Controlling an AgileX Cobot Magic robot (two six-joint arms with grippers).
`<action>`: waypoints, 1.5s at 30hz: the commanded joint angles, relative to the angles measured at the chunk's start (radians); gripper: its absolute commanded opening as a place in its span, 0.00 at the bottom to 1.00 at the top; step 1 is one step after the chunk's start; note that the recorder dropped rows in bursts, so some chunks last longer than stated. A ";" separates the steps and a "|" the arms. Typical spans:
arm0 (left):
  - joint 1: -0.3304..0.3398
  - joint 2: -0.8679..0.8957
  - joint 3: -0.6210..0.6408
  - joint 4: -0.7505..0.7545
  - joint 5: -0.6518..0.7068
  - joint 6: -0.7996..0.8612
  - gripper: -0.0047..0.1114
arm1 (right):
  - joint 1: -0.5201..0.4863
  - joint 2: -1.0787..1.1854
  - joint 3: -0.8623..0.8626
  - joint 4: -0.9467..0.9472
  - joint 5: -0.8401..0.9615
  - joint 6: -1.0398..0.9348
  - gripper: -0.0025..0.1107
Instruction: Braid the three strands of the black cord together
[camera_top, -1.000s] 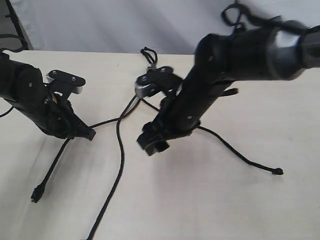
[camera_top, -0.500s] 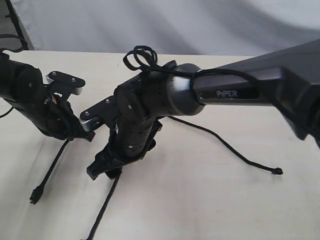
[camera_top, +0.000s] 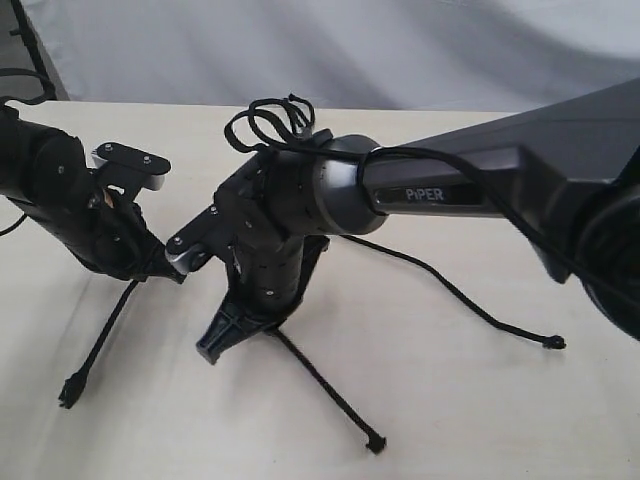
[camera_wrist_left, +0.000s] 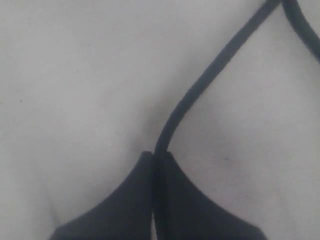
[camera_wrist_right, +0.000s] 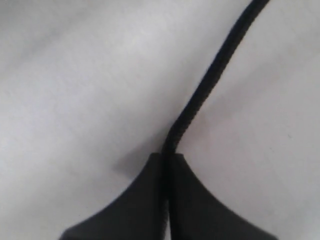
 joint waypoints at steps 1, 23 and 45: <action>0.002 0.000 0.001 -0.003 0.009 -0.010 0.05 | -0.007 -0.045 -0.011 -0.206 0.168 -0.001 0.02; 0.002 0.000 0.001 -0.003 0.021 -0.010 0.05 | -0.398 0.015 -0.003 -0.454 -0.032 -0.083 0.02; 0.002 0.000 0.001 0.033 0.113 -0.010 0.05 | -0.448 -0.043 0.194 0.390 0.198 -0.771 0.02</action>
